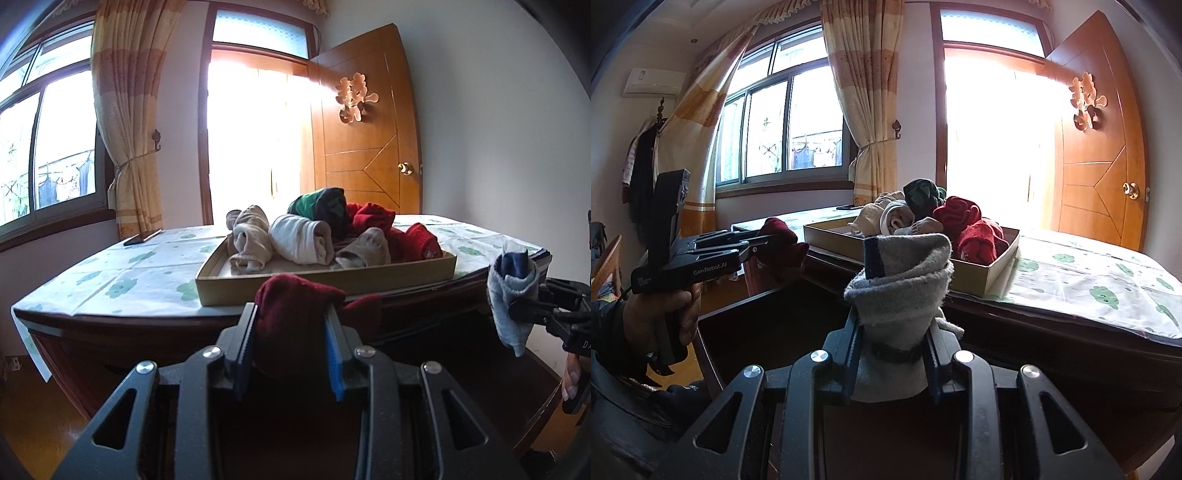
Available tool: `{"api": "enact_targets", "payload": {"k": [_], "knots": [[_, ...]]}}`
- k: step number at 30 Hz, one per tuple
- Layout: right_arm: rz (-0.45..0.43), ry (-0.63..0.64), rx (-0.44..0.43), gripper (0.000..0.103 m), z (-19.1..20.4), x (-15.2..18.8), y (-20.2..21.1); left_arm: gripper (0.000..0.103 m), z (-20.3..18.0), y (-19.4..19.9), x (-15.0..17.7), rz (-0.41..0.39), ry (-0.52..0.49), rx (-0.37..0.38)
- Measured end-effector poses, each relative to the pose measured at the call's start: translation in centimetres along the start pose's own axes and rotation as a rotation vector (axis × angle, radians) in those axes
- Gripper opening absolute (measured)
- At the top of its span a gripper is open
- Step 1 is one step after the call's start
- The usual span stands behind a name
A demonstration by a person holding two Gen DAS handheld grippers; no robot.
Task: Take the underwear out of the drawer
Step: 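Lift the grey and dark red socks out of the drawer toward the tray, then lower grey sock into tray with right gripper while left gripper lowers dark red sock there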
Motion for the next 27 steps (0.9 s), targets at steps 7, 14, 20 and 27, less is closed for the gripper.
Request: {"api": "enact_targets", "payload": {"k": [7,14,20,27], "knots": [[0.002,0.028,-0.015,0.032,0.4,-1.8,-0.3,0.033,0.0,-0.3,-1.8,0.007,-0.037,-0.01],[0.006,0.017,-0.036,0.032,0.4,-3.7,-1.2,0.033,0.2,-1.6,-2.6,0.054,-0.069,-0.028],[0.0,0.022,-0.058,0.032,0.4,-5.5,-1.9,0.033,0.8,-2.3,-3.6,0.076,-0.076,-0.043],[0.016,0.046,-0.072,0.032,0.7,-7.4,-3.4,0.033,1.4,-3.0,-5.4,0.072,-0.103,-0.062]]}}
Point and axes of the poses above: each gripper's, at about its wrist camera, not at the fingertips, and y roughly against the way its jaws point, z to its left, x to its underside, the point moved 8 cm from there along -y, roughly the way its jaws point, and after that the axes turned 6 degrees about -x, right-handed, at the moved point
